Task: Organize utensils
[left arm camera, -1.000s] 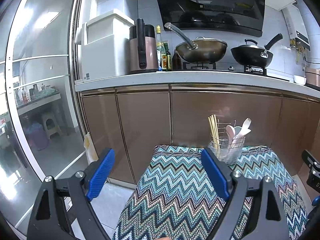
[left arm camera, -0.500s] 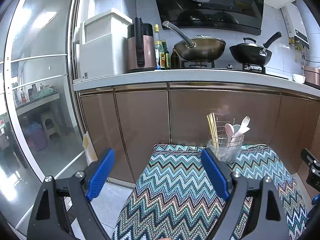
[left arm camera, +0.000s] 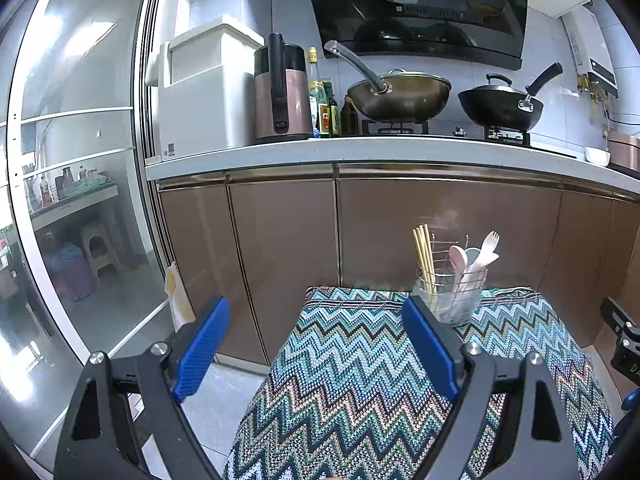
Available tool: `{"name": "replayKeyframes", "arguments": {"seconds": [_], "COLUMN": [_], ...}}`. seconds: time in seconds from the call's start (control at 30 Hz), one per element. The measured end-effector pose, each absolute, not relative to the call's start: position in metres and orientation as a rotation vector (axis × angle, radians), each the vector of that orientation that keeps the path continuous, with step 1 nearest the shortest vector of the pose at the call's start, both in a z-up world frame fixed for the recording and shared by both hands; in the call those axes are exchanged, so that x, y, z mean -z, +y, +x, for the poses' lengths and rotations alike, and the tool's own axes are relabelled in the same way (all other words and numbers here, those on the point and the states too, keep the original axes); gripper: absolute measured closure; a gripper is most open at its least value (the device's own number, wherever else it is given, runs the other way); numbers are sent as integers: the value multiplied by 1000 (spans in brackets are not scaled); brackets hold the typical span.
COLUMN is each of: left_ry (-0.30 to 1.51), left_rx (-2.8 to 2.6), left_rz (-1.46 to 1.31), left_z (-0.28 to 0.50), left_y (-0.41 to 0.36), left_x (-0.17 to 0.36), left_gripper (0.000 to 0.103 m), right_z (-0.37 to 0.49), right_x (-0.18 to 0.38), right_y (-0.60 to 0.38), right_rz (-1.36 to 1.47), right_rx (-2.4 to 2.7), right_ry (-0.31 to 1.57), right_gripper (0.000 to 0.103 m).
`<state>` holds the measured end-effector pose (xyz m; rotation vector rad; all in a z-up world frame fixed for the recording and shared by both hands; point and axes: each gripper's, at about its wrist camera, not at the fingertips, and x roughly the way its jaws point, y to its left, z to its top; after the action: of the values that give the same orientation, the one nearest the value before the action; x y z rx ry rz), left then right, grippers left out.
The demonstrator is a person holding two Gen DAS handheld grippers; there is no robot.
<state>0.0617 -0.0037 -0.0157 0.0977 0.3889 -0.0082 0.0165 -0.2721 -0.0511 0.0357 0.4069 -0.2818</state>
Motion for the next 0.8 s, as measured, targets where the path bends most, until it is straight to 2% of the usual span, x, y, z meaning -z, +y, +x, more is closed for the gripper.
{"name": "replayKeyframes", "arguments": {"seconds": [0.8], "left_ry": [392], "left_rx": [10], "left_rz": [99], "left_z": [60], "left_y": [-6], "left_x": [20], "left_gripper": [16], "right_z": [15], "right_x": [53], "right_y": [-272], "right_rz": [35], "right_rx": [286], "right_ry": [409], "right_gripper": [0]}}
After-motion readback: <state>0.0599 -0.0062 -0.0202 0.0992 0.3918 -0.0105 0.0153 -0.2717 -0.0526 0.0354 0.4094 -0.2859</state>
